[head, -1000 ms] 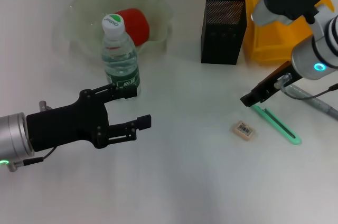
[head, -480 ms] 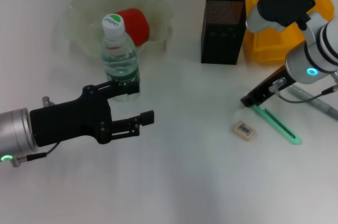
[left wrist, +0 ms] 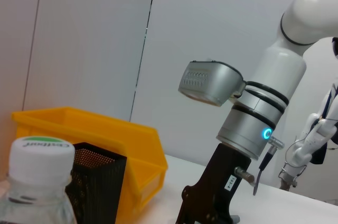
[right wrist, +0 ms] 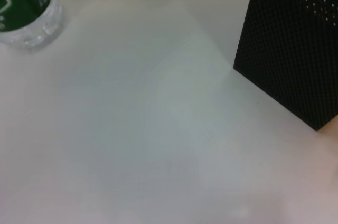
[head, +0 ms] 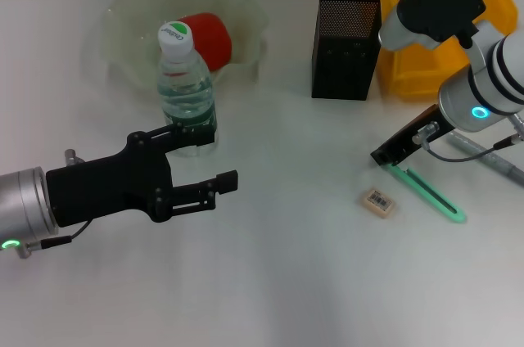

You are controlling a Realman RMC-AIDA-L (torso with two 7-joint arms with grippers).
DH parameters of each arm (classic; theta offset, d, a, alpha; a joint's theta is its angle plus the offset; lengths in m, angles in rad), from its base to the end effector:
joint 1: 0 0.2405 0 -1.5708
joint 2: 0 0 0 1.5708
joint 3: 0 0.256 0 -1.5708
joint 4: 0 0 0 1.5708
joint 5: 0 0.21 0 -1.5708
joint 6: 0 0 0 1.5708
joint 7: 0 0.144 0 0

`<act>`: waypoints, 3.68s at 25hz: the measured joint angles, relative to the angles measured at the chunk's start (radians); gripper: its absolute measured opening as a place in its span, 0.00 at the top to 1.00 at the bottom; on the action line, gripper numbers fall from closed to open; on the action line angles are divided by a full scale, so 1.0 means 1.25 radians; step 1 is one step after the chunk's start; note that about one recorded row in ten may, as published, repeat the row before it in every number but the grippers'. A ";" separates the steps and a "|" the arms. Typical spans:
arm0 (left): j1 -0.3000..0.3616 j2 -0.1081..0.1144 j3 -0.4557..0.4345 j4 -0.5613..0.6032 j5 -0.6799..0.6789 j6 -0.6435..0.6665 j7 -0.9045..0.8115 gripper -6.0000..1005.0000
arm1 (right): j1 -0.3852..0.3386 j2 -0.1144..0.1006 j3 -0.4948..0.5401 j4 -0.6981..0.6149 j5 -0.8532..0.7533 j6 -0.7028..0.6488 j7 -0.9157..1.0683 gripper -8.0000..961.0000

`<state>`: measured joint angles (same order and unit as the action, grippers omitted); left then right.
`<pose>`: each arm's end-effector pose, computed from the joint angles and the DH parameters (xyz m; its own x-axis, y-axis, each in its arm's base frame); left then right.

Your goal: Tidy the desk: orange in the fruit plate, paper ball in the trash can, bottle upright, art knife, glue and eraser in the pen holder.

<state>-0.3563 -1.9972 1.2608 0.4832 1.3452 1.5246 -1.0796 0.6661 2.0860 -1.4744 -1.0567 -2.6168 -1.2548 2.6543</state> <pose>-0.2751 0.2793 -0.0242 0.7319 0.2256 0.6430 0.3830 -0.9166 -0.1144 0.2064 0.3777 -0.0439 0.6746 -0.7224 0.1520 -0.5774 -0.6446 -0.5012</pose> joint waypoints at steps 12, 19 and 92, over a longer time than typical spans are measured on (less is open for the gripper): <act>0.008 -0.002 0.000 0.000 -0.004 -0.001 0.001 0.21 | -0.082 -0.004 0.091 -0.276 0.070 -0.074 -0.035 0.81; 0.008 -0.010 0.000 0.000 -0.004 -0.001 0.002 0.20 | -0.232 -0.003 0.180 -0.333 0.527 0.207 -0.368 0.81; -0.001 -0.017 -0.006 0.001 -0.001 0.009 -0.018 0.21 | -0.069 -0.001 -0.025 -0.221 0.070 -0.208 -0.045 0.38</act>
<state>-0.3570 -2.0186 1.2532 0.4845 1.3439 1.5361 -1.1024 0.5804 2.0847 -1.5061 -1.3335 -2.5294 -1.5144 2.5977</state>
